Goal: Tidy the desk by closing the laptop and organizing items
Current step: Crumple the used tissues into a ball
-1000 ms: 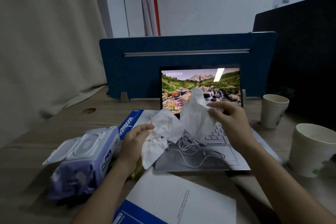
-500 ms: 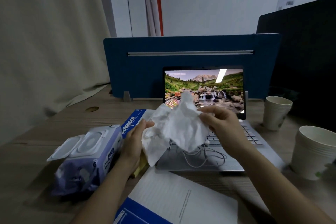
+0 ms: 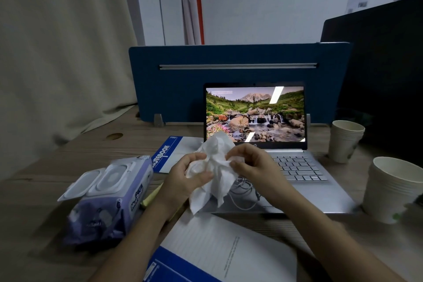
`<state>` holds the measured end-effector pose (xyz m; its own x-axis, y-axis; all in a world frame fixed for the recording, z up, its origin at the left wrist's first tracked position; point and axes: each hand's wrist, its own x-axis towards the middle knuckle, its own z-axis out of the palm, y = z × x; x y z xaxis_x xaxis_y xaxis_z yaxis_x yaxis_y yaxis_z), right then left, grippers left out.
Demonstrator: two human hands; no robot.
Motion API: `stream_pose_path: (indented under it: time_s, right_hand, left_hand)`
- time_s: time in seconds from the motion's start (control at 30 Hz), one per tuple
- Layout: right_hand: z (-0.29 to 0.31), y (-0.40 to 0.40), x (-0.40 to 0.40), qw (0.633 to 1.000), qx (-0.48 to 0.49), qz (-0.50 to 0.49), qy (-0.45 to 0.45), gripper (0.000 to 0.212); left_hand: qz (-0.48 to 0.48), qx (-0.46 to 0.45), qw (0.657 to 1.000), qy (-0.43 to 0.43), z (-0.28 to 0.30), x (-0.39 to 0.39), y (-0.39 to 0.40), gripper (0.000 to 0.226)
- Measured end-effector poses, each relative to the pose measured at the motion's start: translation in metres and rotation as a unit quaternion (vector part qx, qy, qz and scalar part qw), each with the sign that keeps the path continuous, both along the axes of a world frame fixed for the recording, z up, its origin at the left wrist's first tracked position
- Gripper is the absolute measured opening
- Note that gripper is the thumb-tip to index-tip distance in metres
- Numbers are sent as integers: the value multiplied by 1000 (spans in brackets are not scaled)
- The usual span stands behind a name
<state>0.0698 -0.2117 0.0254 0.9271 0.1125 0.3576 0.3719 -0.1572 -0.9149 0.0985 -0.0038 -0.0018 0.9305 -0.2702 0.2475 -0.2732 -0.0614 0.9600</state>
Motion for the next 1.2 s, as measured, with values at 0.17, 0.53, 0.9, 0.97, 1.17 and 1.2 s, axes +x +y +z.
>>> stream_pose_path:
  time_s: [0.17, 0.53, 0.9, 0.97, 1.17, 1.2]
  right_hand:
    - [0, 5, -2, 1000, -9, 24, -10, 26]
    - [-9, 9, 0, 988, -120, -84, -57, 24]
    - [-12, 11, 0, 972, -177, -104, -110, 18]
    - [-10, 9, -1, 969, -176, -117, -129, 14]
    - [-7, 8, -1, 962, -189, -124, -152, 11]
    - [-8, 8, -1, 962, -191, -123, -153, 11]
  left_hand:
    - [-16, -37, 999, 27, -1, 0, 1, 65]
    - [-6, -17, 1000, 15, 1, -2, -1, 64]
    - [79, 14, 996, -30, -1, 6, 3, 18]
    - [103, 4, 994, -30, -1, 8, 5, 16]
    - [108, -5, 994, -22, -3, 9, 7, 21]
    - [109, -7, 994, -24, -2, 8, 7, 22]
